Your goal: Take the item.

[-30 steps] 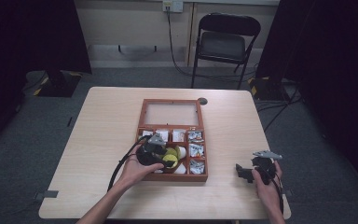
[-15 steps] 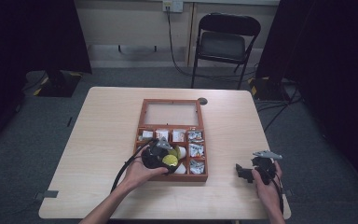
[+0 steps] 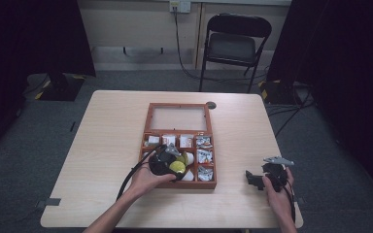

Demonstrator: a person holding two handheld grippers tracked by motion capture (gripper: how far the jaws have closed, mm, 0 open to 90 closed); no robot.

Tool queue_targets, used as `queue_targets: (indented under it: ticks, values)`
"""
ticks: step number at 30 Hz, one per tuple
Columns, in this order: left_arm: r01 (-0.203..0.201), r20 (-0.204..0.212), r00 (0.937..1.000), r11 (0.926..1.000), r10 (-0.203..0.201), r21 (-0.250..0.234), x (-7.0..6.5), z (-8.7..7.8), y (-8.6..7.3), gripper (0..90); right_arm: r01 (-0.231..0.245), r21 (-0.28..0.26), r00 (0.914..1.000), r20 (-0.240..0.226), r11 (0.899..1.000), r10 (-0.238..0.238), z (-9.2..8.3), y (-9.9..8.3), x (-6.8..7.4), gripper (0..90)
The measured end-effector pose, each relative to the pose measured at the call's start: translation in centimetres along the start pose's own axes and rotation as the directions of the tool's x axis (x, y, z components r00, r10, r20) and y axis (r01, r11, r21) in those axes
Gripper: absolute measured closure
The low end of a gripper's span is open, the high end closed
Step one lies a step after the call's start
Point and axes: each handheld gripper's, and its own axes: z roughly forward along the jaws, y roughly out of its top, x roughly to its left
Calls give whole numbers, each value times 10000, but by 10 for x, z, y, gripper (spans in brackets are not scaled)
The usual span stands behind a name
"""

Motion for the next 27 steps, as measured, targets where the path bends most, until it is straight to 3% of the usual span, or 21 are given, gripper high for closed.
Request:
queue_targets:
  ticks: [14, 18, 27]
  values:
    - [-273, -388, 9988, 9991, 285, 314, -4, 2, 1, 372, 11, 2, 10000, -8, 10000, -11, 0, 0, 0, 0]
    - [-273, -314, 9991, 9996, 275, 72, -4, 0, 0, 378, 7, 0, 10000, -9, 10000, -7, 0, 0, 0, 0]
    - [197, -62, 9998, 9988, -200, -450, 0, -3, -3, 379, 25, -2, 10000, -10, 10000, -25, 0, 0, 0, 0]
